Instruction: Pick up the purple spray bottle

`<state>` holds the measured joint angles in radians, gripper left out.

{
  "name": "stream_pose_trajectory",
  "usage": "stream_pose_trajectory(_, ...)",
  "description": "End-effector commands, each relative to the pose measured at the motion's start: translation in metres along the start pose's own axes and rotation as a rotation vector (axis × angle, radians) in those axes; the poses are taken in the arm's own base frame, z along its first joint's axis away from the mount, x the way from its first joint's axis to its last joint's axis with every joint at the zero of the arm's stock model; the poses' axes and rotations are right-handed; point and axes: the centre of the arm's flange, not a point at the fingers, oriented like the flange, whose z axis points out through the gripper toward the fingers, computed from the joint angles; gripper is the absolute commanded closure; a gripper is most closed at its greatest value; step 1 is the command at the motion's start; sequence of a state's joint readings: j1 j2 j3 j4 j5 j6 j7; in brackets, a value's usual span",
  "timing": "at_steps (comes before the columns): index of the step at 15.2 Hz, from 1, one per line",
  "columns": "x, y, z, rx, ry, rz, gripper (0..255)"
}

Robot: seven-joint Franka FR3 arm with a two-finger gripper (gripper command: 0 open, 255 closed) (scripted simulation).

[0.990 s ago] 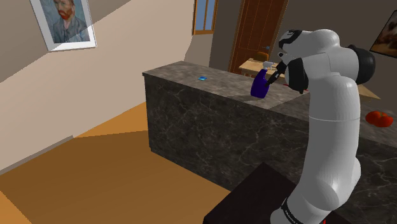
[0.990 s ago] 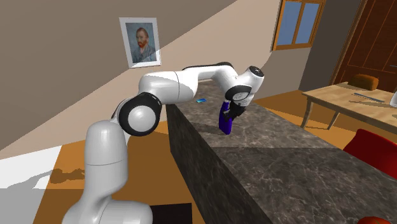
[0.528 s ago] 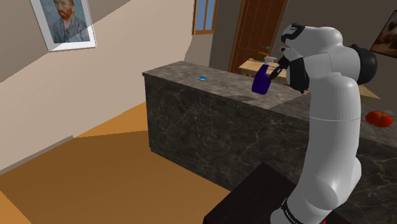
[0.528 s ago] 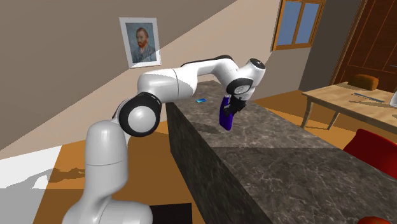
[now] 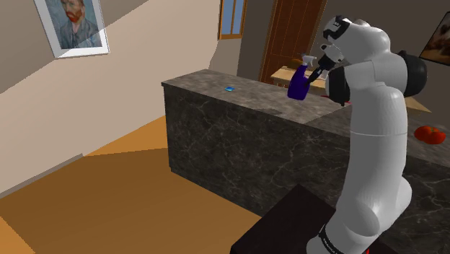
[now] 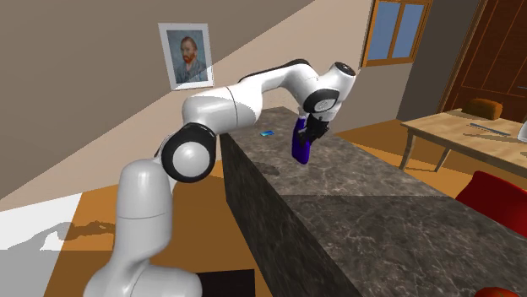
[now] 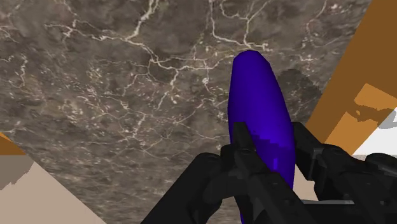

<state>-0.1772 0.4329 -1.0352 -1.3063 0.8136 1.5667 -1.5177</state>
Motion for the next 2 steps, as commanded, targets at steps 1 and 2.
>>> stream_pose_trajectory(1, 0.0028, -0.0005, -0.0049, 0.0, 0.0, 0.0, 255)
stream_pose_trajectory(2, 0.0028, -0.0005, -0.0049, 0.0, 0.0, 0.0, 255)
